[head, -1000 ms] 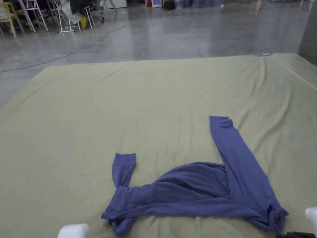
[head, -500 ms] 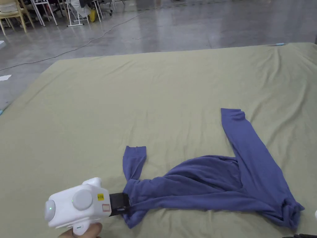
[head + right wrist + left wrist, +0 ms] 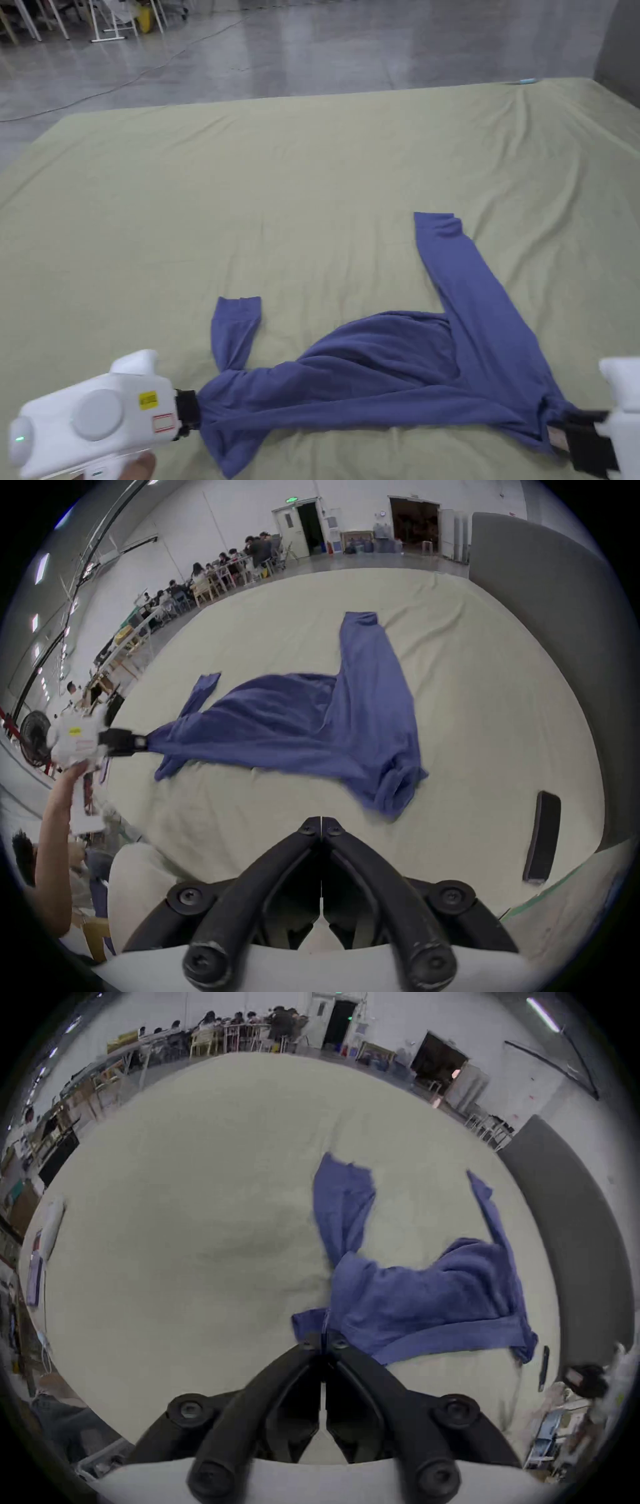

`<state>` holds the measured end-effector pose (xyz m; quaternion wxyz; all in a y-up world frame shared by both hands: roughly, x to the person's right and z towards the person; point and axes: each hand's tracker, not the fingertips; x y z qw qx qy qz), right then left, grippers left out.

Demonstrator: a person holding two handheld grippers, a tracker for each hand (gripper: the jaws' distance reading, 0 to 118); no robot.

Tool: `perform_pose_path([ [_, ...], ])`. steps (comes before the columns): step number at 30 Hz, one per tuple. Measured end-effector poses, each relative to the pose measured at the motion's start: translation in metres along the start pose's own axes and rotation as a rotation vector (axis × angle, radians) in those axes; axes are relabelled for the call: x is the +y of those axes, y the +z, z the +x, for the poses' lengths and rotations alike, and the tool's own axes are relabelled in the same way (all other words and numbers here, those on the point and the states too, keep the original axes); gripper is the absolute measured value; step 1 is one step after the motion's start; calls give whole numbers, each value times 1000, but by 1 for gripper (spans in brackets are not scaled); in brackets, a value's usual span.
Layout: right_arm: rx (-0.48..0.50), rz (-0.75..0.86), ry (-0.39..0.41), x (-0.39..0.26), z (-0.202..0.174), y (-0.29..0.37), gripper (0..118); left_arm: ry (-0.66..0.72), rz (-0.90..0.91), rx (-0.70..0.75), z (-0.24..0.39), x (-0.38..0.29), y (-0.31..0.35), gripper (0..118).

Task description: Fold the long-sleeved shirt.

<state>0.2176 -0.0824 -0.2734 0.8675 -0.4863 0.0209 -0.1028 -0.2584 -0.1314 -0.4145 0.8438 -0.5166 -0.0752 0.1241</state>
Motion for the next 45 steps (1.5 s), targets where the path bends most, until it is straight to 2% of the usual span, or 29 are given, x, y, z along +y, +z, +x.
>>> perform_pose_path([
  [1,-7,18,-15,12,8,-9,0,11,16,-42,3,1,8,0],
  [2,-4,22,-31,21,18,-18,16,17,20,-69,6,3,15,0],
  [3,-7,21,-53,31,31,-31,73,21,32,-90,9,5,22,0],
  [4,-37,-7,-81,41,42,-49,112,20,48,-108,12,6,29,0],
  [5,-86,-53,-101,47,47,-65,117,20,56,-115,14,7,33,0],
  [6,-105,-44,-135,50,58,-77,116,21,62,-126,20,7,43,0],
  [8,-117,-164,-149,54,72,-105,116,39,74,-148,22,9,49,0],
  [9,-107,-237,-172,53,66,-125,114,43,75,-151,23,11,51,0],
  [10,-84,-289,-181,51,66,-137,105,46,76,-153,22,14,49,0],
  [12,-62,-295,-194,44,64,-147,92,53,86,-147,22,15,49,0],
  [13,-134,-305,-175,40,64,-151,76,60,87,-145,21,17,49,0],
  [14,-169,-254,-134,40,62,-142,68,74,84,-149,19,18,50,0],
  [15,-161,-229,-112,45,56,-131,53,95,85,-156,17,19,51,0],
  [16,-161,-203,-87,47,53,-120,15,121,91,-169,15,20,53,0],
  [17,-81,-167,-118,50,50,-110,5,142,89,-195,14,22,54,0],
  [18,-51,-156,-118,57,46,-96,5,159,94,-211,13,26,57,0],
  [20,-36,-95,-44,77,37,-69,5,121,131,-189,17,42,60,0],
  [22,-57,-26,33,117,24,-40,5,101,131,-195,23,69,62,0],
  [27,-113,145,150,218,-8,30,5,122,206,-260,39,148,88,0],
  [29,-154,224,182,264,-17,58,5,98,273,-258,51,187,110,0],
  [31,-293,293,328,312,-40,83,5,28,362,-230,64,233,137,0],
  [32,-335,321,369,329,-48,93,5,18,384,-225,69,251,147,0],
  [39,-415,495,372,453,-81,177,5,78,530,-226,109,370,221,0],
  [40,-442,523,391,468,-87,187,5,63,552,-219,118,386,232,0],
  [45,-510,665,385,519,-104,231,5,0,652,-142,161,441,269,0],
])
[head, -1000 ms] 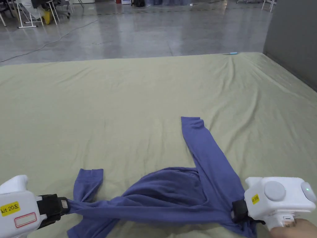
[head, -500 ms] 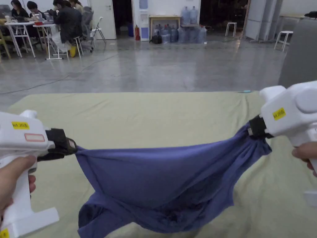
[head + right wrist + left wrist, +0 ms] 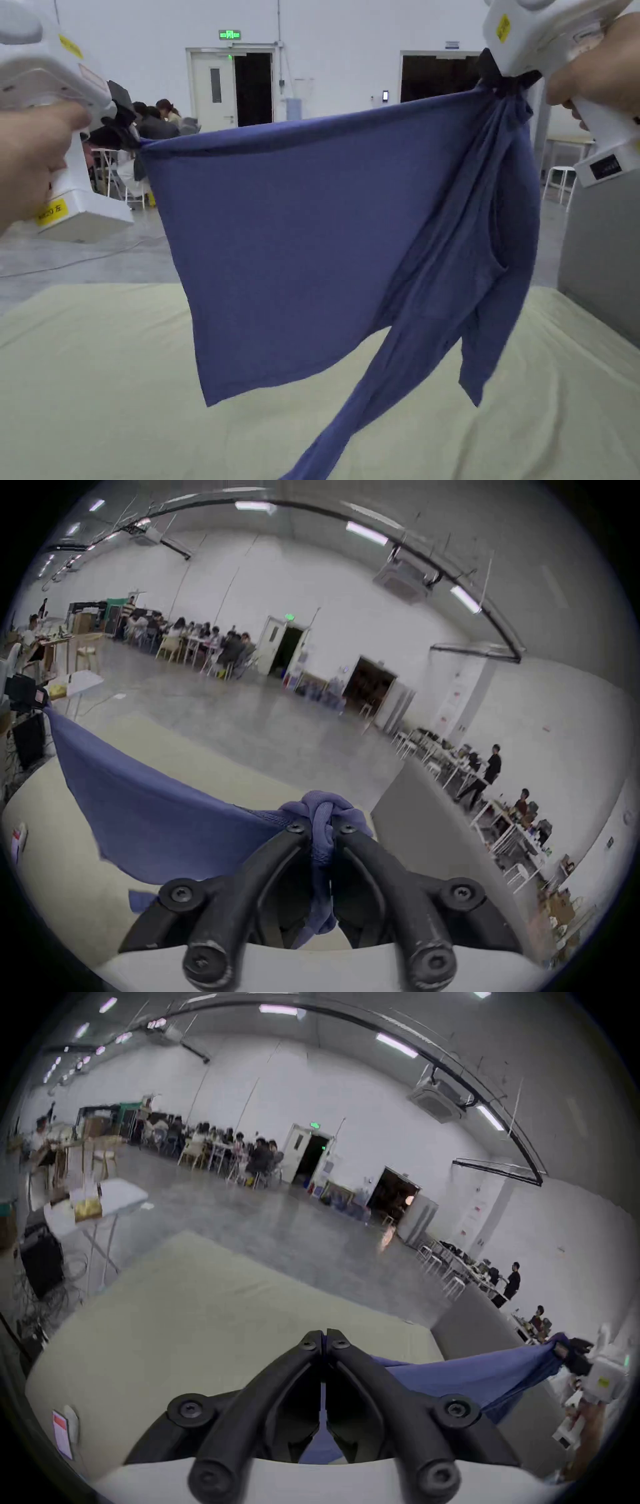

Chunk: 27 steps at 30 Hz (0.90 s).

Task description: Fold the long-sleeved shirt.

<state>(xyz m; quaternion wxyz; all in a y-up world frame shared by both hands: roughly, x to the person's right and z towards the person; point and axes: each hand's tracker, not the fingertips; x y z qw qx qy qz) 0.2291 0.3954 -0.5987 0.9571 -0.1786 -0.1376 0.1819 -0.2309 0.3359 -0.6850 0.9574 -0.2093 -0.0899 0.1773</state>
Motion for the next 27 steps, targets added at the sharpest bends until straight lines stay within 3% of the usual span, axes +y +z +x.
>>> perform_pose_path([
  [4,-69,89,1,32,13,5,5,56,74,-37,14,22,-3,0],
  [8,-46,70,-39,38,24,-12,5,79,82,-56,16,25,-11,0],
  [11,-20,15,10,12,18,-35,5,58,73,-70,12,10,-20,0],
  [20,204,-275,121,-201,-54,-106,5,-42,-262,27,-48,-137,-81,0],
  [27,354,-483,70,-379,-110,-88,5,-97,-575,83,-114,-279,-108,0],
])
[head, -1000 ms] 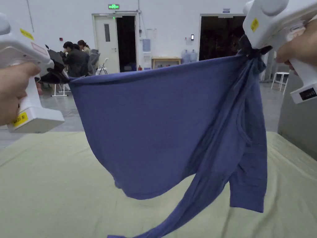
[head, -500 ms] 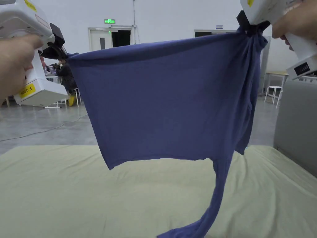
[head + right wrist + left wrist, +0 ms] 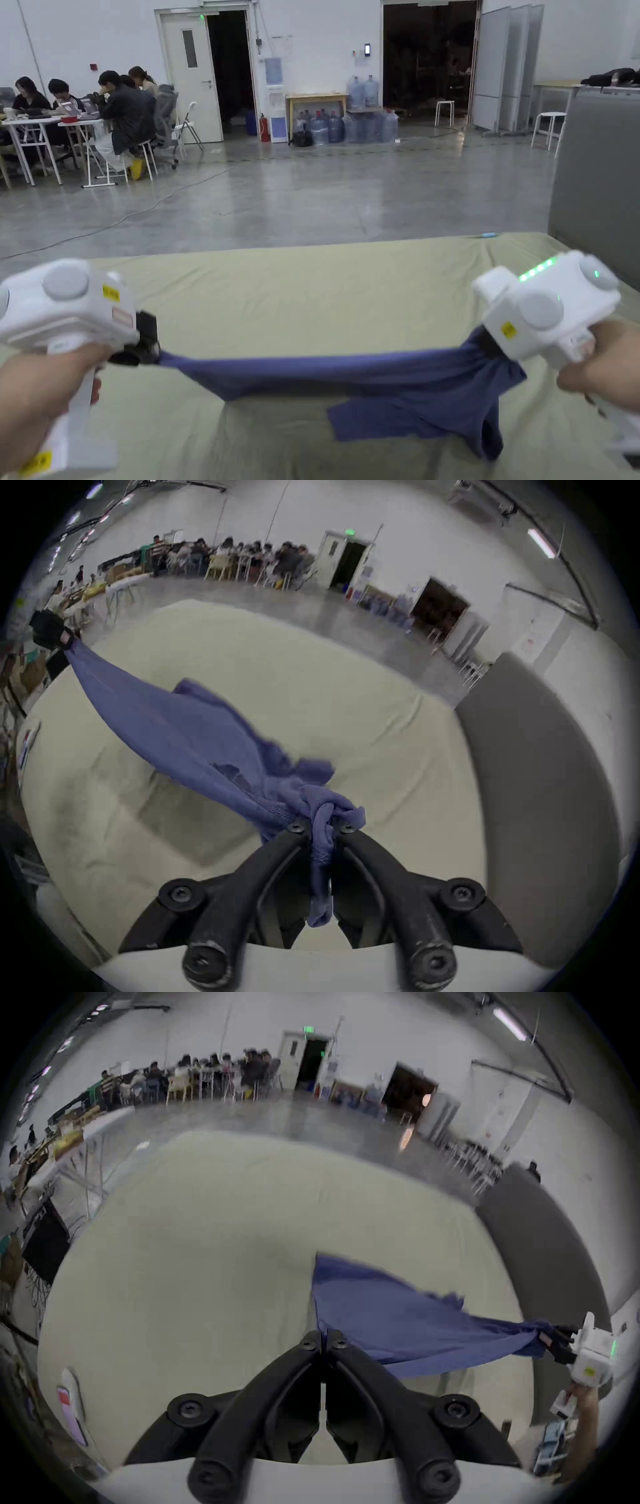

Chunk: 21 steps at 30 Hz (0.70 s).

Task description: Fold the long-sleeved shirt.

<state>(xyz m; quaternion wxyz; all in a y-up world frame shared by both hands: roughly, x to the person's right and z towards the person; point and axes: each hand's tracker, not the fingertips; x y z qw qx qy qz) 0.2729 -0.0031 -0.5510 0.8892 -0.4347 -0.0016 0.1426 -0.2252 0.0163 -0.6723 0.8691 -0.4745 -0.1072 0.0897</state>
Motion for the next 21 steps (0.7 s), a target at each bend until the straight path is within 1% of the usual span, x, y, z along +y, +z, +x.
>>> perform_pose_path([
  [1,39,0,-10,-15,-4,-6,5,1,-22,-13,-6,-19,-5,0],
  [2,75,4,8,-32,-9,-4,5,4,-35,-30,-10,-35,-4,0],
  [4,84,0,28,-70,-20,11,5,-30,-74,-101,-24,-72,3,0],
  [5,100,-4,34,-86,-24,22,5,-23,-69,-91,-30,-87,8,0],
  [6,113,-9,33,-106,-29,33,5,-32,-83,-70,-35,-106,21,0],
  [8,135,-20,29,-137,-35,52,5,-32,-95,-88,-50,-134,42,0],
  [12,198,-63,7,-195,-52,88,5,27,-79,-156,-71,-189,93,0],
  [14,210,-73,17,-218,-64,103,5,19,-86,-150,-71,-217,108,0],
  [16,208,-88,72,-241,-78,114,5,-28,-128,-129,-68,-251,115,0],
  [17,204,-106,80,-250,-84,116,5,-43,-145,-123,-68,-264,116,0],
  [21,211,-179,50,-289,-98,117,5,-52,-196,-92,-76,-321,116,0],
])
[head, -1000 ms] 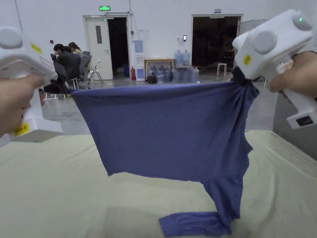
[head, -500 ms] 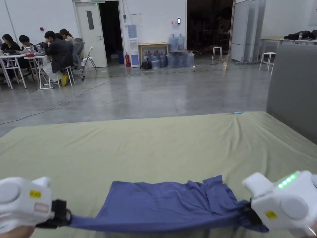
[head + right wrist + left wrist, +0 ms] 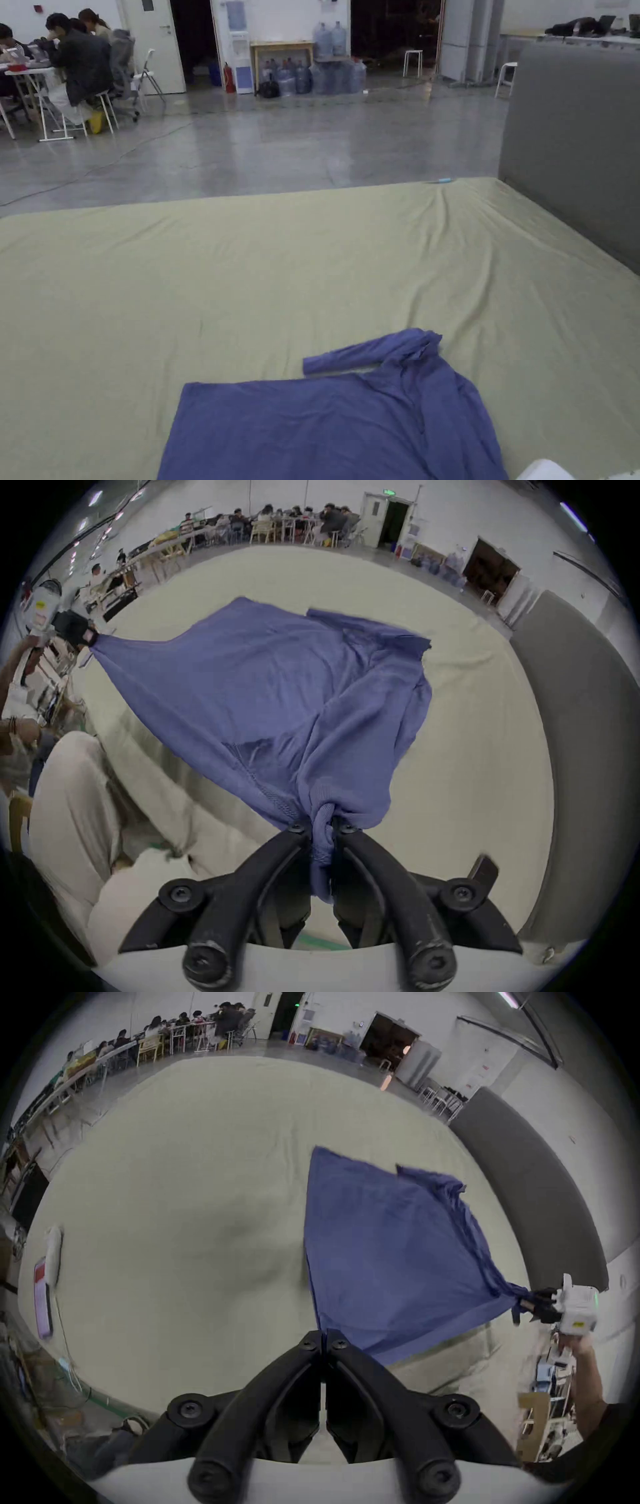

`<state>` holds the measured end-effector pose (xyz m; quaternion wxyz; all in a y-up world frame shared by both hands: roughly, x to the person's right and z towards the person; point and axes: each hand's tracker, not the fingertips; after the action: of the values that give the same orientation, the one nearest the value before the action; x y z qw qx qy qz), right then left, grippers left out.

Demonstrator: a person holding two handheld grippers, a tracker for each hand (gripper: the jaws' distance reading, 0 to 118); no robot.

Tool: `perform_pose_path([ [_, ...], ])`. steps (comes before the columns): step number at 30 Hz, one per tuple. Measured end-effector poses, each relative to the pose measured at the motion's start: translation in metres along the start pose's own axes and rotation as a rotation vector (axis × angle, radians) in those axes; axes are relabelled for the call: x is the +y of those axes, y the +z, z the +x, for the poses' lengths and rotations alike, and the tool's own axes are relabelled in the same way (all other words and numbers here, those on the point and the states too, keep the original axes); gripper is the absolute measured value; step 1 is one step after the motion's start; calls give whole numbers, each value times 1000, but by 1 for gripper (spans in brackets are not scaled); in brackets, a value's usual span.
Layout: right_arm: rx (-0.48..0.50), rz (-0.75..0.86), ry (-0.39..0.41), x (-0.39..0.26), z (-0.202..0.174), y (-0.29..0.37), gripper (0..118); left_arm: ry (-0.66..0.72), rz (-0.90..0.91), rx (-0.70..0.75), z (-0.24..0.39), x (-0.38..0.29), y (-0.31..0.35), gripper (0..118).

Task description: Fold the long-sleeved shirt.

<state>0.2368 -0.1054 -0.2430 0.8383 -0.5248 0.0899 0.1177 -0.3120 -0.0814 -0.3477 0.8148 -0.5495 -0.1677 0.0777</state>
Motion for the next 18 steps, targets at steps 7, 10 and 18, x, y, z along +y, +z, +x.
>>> perform_pose_path([
  [7,29,-60,-39,-33,-22,-10,5,45,-52,46,-19,-65,-19,0],
  [10,30,-108,-49,-40,-25,-24,5,42,-93,62,-31,-80,-41,0],
  [18,31,-200,-54,-56,-31,-65,4,85,-147,84,-48,-95,-88,0],
])
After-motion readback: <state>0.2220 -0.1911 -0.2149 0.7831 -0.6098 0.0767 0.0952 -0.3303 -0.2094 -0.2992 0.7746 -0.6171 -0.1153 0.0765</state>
